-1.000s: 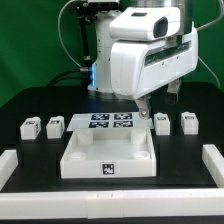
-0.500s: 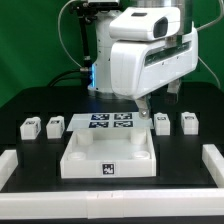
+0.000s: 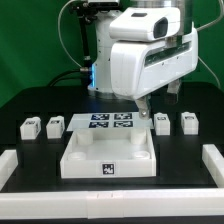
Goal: Assemble one leg
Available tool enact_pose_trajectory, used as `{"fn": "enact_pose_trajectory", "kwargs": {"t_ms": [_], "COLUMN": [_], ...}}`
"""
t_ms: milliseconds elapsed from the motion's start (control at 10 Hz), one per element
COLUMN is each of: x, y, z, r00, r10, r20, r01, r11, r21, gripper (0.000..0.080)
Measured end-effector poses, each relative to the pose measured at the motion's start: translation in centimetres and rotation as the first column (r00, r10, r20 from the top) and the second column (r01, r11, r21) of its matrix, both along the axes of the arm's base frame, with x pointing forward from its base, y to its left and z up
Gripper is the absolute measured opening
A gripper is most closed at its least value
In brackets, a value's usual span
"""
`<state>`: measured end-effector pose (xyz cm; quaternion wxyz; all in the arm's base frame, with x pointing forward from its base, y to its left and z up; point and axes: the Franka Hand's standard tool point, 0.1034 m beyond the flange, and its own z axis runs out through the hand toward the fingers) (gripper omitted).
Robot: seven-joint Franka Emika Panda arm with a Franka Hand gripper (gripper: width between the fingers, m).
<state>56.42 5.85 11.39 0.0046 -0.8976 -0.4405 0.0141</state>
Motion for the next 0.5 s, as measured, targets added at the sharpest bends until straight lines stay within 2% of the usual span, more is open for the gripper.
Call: {"fn": "enact_pose_trajectory", "kwargs": {"t_ms": [500], "x": [0.00], "y": [-0.01], "z": [0.00], "r00": [0.999], "r10": [0.043], "r20": [0.000], "r01": [-0.043], "r11": [0.999], "r21": [0.001], "gripper": [0.0650]}}
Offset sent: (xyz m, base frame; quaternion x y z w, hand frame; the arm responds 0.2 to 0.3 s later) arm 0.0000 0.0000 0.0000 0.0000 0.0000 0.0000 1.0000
